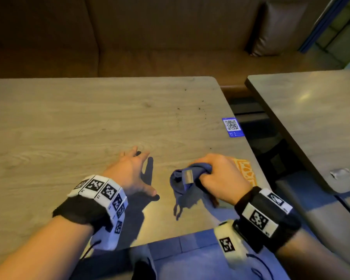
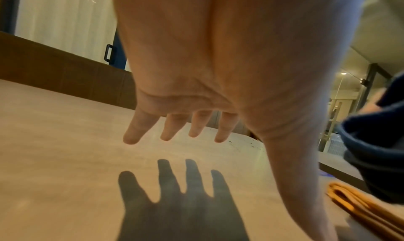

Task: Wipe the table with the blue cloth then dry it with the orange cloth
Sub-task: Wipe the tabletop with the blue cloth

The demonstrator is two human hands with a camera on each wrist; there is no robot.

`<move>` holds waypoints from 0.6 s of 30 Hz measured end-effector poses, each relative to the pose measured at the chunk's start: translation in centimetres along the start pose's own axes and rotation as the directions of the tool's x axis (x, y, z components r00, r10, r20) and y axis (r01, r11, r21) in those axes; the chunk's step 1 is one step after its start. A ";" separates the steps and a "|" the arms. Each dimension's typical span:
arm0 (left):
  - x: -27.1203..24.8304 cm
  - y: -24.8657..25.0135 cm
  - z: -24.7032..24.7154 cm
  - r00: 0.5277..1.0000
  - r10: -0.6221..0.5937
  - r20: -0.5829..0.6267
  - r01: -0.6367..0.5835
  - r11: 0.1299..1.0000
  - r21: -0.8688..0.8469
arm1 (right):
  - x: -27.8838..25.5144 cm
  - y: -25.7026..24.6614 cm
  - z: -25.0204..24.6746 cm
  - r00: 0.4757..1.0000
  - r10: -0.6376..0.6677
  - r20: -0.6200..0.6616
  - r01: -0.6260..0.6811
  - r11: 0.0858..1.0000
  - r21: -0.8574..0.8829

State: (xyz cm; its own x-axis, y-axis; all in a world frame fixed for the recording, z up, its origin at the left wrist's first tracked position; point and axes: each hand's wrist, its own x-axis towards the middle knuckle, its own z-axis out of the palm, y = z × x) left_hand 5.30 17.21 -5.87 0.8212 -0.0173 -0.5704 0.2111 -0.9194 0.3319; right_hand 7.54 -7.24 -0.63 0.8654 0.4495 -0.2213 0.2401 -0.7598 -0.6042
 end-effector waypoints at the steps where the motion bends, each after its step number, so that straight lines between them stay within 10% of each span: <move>1: 1.4 0.0 -1.2 1.000 -0.006 -0.011 0.006 1.000 0.005 | 2.2 -0.3 -0.9 1.000 -0.006 -0.021 0.007 1.000 0.004; 18: 25.5 -4.1 -17.4 0.995 -0.042 0.085 0.022 0.974 0.227 | 45.3 -0.7 -6.2 0.969 0.031 -0.244 -0.117 0.930 -0.348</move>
State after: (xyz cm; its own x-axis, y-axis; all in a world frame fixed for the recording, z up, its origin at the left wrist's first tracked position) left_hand 34.61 27.38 -8.69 0.7633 -0.0117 -0.6459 0.1034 -0.9847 0.1401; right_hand 49.30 10.67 -5.47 0.9535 0.2978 -0.0469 0.2749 -0.9228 -0.2697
